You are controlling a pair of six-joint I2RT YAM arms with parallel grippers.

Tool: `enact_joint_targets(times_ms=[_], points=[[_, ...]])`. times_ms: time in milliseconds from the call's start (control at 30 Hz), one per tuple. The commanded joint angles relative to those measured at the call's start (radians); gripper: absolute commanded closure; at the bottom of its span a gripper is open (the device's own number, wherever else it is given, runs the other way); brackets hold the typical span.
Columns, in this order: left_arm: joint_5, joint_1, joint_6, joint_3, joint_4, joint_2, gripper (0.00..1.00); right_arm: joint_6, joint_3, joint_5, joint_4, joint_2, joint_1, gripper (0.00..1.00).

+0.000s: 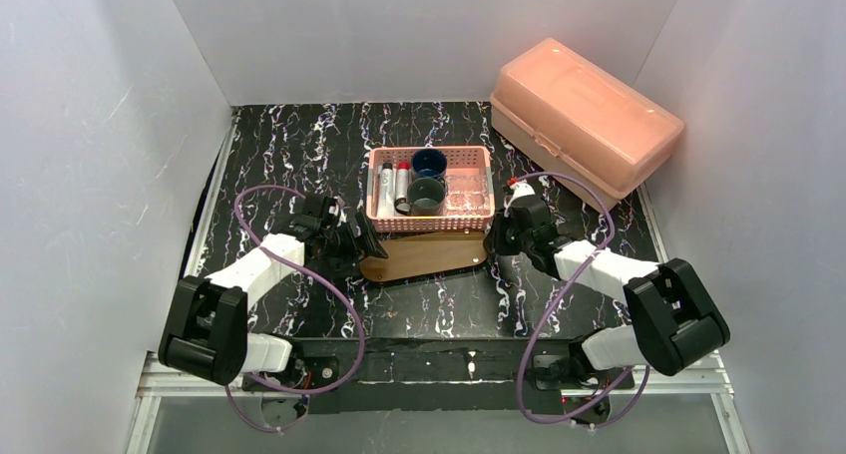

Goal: Prepare toiletry sets of a toothbrush and toothpaste on the tray

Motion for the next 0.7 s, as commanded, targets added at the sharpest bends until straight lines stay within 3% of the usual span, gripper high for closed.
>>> enact_joint_targets(times_ms=[0, 667], points=[[0.010, -0.004, 0.021, 0.030, -0.040, -0.023, 0.12, 0.009, -0.053, -0.034, -0.046, -0.026, 0.000, 0.72], [-0.003, -0.005, 0.046, 0.022, -0.067, -0.054, 0.13, 0.054, -0.160, -0.090, -0.096, -0.170, 0.001, 0.77]])
